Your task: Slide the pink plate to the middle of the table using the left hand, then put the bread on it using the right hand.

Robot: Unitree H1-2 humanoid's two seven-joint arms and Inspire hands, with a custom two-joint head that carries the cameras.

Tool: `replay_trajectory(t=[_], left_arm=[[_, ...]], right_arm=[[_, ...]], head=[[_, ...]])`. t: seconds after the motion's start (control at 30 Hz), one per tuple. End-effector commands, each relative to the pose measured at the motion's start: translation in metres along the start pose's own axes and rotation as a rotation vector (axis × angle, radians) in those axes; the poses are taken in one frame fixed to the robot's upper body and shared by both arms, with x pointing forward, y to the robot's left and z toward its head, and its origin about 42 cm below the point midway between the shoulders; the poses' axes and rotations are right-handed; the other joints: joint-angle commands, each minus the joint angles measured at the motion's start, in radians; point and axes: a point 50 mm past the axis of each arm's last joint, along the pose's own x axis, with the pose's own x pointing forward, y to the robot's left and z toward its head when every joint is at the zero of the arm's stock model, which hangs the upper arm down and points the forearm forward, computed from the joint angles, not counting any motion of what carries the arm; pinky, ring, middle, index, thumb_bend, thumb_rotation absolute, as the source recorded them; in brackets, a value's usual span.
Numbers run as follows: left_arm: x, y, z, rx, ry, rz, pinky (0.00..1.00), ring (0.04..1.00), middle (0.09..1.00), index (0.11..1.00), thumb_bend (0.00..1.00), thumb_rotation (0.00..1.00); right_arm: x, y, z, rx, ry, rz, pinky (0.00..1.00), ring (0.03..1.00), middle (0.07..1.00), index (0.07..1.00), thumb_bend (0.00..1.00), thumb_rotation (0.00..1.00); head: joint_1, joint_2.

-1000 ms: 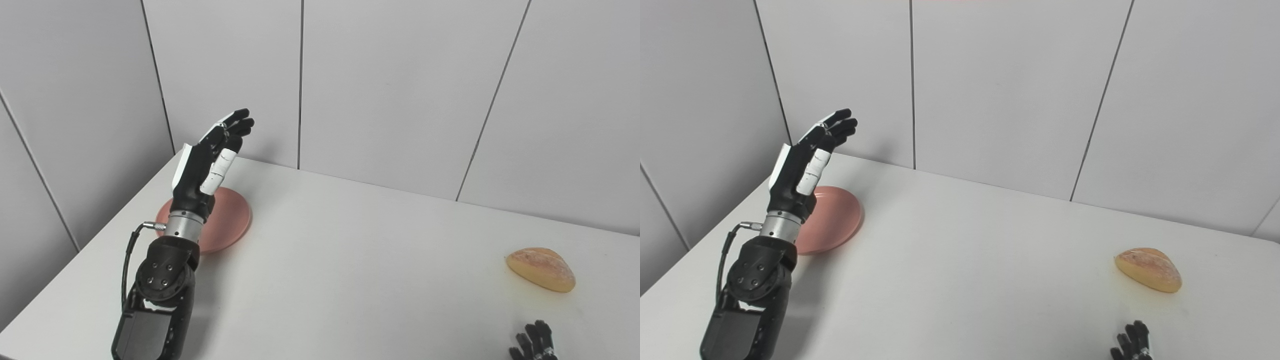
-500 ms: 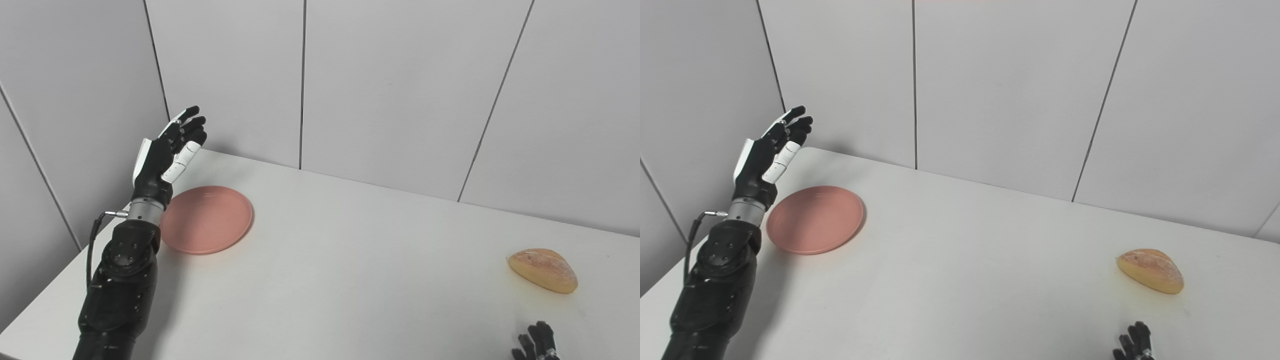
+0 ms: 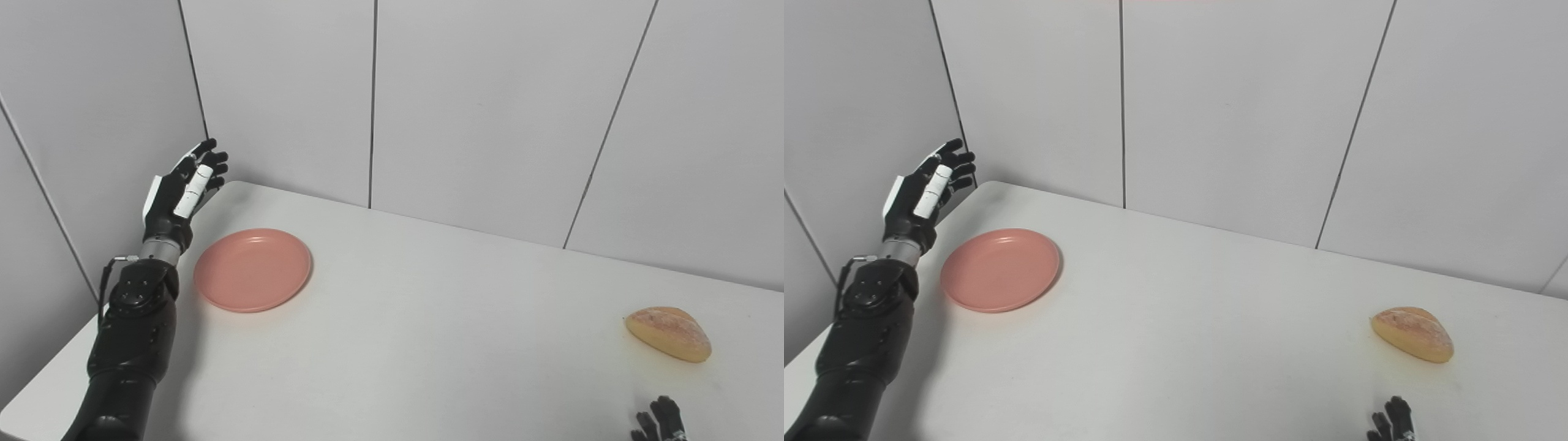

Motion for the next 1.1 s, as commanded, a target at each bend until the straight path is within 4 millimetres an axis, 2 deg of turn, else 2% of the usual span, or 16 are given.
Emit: replay_trajectory(t=[0.0,0.2,0.3,0.5,0.6,0.77,0.87,1.07], left_arm=[[0.025,0.009,0.037,-0.011,-0.126,0.023,0.79,0.802,0.792,0.825,0.77,0.73],[0.027,0.013,0.028,-0.036,-0.081,0.040,0.75,0.775,0.780,0.814,0.72,0.74],[0.026,0.013,0.024,-0.049,-0.062,0.047,0.74,0.774,0.780,0.826,0.70,0.74],[0.017,0.011,0.010,-0.092,-0.016,0.054,0.74,0.773,0.793,0.803,0.74,0.71],[0.014,0.007,0.003,-0.096,0.008,0.064,0.72,0.761,0.757,0.788,0.73,0.70],[0.012,0.006,-0.014,-0.106,0.054,0.080,0.73,0.772,0.751,0.804,0.76,0.70],[0.010,0.006,-0.018,-0.112,0.067,0.089,0.74,0.775,0.761,0.818,0.72,0.70],[0.009,0.012,-0.020,-0.105,0.078,0.116,0.73,0.773,0.760,0.810,0.71,0.70]], right_arm=[[-0.005,-0.009,-0.004,-0.008,0.051,-0.017,1.00,0.982,0.986,0.926,0.76,1.00],[-0.005,-0.009,-0.002,-0.004,0.052,-0.022,1.00,0.981,0.985,0.915,0.77,1.00],[-0.004,-0.011,0.000,-0.007,0.045,-0.031,1.00,0.979,0.984,0.913,0.76,1.00],[-0.006,-0.013,0.003,-0.013,0.035,-0.039,1.00,0.961,0.968,0.907,0.76,1.00],[-0.006,-0.013,0.005,-0.008,0.036,-0.038,1.00,0.964,0.973,0.901,0.77,1.00],[-0.007,-0.014,0.007,-0.020,0.041,-0.040,1.00,0.951,0.962,0.890,0.75,1.00],[-0.008,-0.014,0.009,-0.012,0.045,-0.040,1.00,0.957,0.964,0.892,0.74,1.00],[-0.009,-0.015,0.012,0.000,0.050,-0.039,1.00,0.949,0.960,0.894,0.73,1.00]], head=[[-0.002,0.002],[-0.002,0.006],[-0.001,0.021],[0.005,0.034],[0.003,0.042],[0.002,0.055],[0.005,0.061],[0.013,0.066]])
